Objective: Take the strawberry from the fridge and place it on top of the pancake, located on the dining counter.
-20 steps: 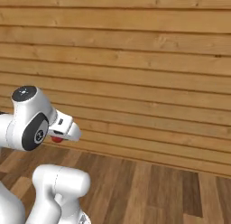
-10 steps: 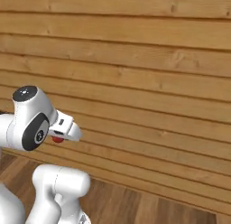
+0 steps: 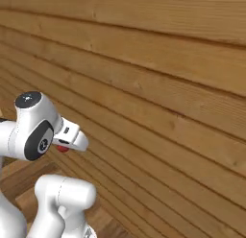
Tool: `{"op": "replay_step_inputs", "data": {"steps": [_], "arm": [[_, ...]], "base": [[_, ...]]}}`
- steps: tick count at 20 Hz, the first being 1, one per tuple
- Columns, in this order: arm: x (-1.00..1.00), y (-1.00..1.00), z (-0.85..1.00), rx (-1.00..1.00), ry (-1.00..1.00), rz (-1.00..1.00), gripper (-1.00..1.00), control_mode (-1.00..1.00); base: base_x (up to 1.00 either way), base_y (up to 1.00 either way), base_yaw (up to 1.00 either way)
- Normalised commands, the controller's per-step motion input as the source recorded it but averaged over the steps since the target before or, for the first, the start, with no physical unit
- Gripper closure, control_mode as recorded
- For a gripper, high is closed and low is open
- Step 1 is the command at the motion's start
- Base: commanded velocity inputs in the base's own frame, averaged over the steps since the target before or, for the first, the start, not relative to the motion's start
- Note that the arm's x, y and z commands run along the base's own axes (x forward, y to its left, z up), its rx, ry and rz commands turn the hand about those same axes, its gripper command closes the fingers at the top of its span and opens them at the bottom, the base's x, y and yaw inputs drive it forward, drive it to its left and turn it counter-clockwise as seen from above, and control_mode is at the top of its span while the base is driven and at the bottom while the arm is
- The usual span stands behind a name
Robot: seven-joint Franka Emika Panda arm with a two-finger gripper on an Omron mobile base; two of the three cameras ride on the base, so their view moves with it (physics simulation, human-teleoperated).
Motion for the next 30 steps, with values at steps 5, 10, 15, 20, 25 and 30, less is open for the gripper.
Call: {"op": "replay_step_inputs", "data": {"steps": [5, 10, 15, 20, 25, 30], "arm": [[0.00, 0.00, 0.00, 0.00, 0.00, 0.00, 1.00, 1.00], [0.00, 0.00, 0.00, 0.00, 0.00, 0.00, 1.00, 1.00], [0.00, 0.00, 0.00, 0.00, 0.00, 0.00, 1.00, 1.00], [0.00, 0.00, 0.00, 0.00, 0.00, 0.00, 1.00, 1.00], [0.00, 0.00, 0.00, 0.00, 0.00, 0.00, 1.00, 1.00], [0.00, 0.00, 0.00, 0.00, 0.00, 0.00, 1.00, 1.00]], "base": [[0.87, 0.13, 0.78], [0.93, 0.04, 0.77], [0.99, 0.00, 0.77], [0.99, 0.00, 0.79], [0.97, -0.03, 0.79], [0.83, -0.18, 0.87]]}}
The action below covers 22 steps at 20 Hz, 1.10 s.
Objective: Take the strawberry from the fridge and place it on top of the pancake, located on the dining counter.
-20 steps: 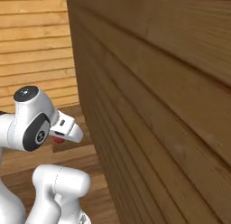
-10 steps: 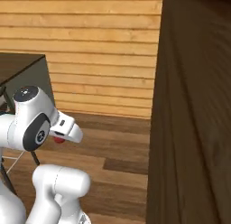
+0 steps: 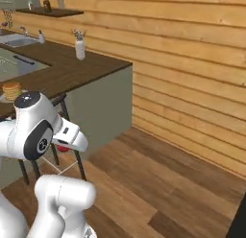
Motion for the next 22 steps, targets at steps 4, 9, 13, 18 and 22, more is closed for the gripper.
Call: {"op": "replay_step_inputs", "data": {"steps": [4, 9, 13, 18, 22], "arm": [[0.00, 0.00, 0.00, 0.00, 0.00, 0.00, 1.00, 1.00], [0.00, 0.00, 0.00, 0.00, 0.00, 0.00, 1.00, 1.00], [0.00, 0.00, 0.00, 0.00, 0.00, 0.00, 1.00, 1.00], [0.00, 0.00, 0.00, 0.00, 0.00, 0.00, 1.00, 1.00], [0.00, 0.00, 0.00, 0.00, 0.00, 0.00, 1.00, 1.00]], "base": [[0.73, -0.17, 0.91], [0.63, -0.25, 0.90], [0.45, -0.53, 0.79], [0.62, -0.53, 0.38], [0.80, -0.38, 0.25]]}}
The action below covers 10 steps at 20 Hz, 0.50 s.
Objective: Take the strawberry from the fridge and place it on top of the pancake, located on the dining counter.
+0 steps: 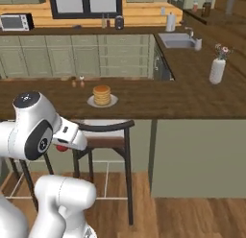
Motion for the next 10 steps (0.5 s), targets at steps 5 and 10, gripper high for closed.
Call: {"op": "replay_step_inputs", "data": {"steps": [5, 10], "arm": [[0.00, 0.00, 0.00, 0.00, 0.00, 0.00, 1.00, 1.00], [0.00, 0.00, 0.00, 0.00, 0.00, 0.00, 1.00, 1.00]], "base": [[0.82, 0.02, 0.24], [0.80, 0.00, 0.25]]}}
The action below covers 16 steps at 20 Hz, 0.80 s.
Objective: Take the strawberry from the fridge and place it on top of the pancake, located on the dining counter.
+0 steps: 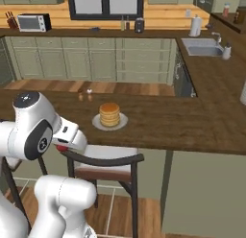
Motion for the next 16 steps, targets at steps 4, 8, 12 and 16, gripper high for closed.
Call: {"op": "replay_step_inputs", "data": {"steps": [4, 8, 12, 16], "arm": [[0.00, 0.00, 0.00, 0.00, 0.00, 0.00, 1.00, 1.00], [0.00, 0.00, 0.00, 0.00, 0.00, 0.00, 1.00, 1.00], [0.00, 0.00, 0.00, 0.00, 0.00, 0.00, 1.00, 1.00], [0.00, 0.00, 0.00, 0.00, 0.00, 0.00, 1.00, 1.00]], "base": [[0.71, 0.00, 0.21], [0.52, -0.22, 0.02], [0.08, -0.17, -0.04], [0.00, -0.06, -0.11]]}}
